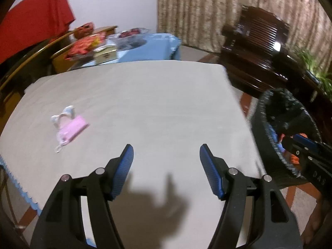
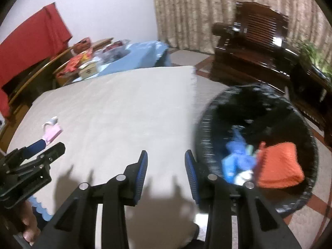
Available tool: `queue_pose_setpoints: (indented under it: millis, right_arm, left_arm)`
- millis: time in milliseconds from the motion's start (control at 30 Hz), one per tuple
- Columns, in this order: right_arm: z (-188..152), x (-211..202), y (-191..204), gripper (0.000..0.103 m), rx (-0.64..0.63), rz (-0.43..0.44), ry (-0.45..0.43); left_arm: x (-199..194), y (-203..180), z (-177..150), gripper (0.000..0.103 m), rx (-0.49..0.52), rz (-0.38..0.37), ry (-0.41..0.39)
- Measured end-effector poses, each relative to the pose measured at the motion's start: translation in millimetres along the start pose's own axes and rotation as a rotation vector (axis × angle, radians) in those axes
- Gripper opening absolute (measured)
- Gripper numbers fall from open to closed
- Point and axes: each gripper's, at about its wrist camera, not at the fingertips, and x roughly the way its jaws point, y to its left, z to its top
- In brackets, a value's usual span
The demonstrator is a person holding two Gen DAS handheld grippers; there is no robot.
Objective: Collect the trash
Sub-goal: 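Move both open tools back over the pink mask and paper cup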
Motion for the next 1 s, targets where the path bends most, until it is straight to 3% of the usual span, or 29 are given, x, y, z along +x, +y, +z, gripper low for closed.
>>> queue_pose_setpoints:
  millis: [700, 1000]
  right_arm:
    - [-1.4, 53.4, 219.5, 0.038, -0.19, 0.158, 0.017]
    - [1.9, 103.8, 301.5, 0.041, -0.233, 0.212, 0.036]
  left_arm:
    - [-7.7, 218.3, -37.2, 0.067, -0.144, 0.173, -0.016]
    - [18.9, 282.4, -34.0, 0.067, -0.194, 0.18, -0.041]
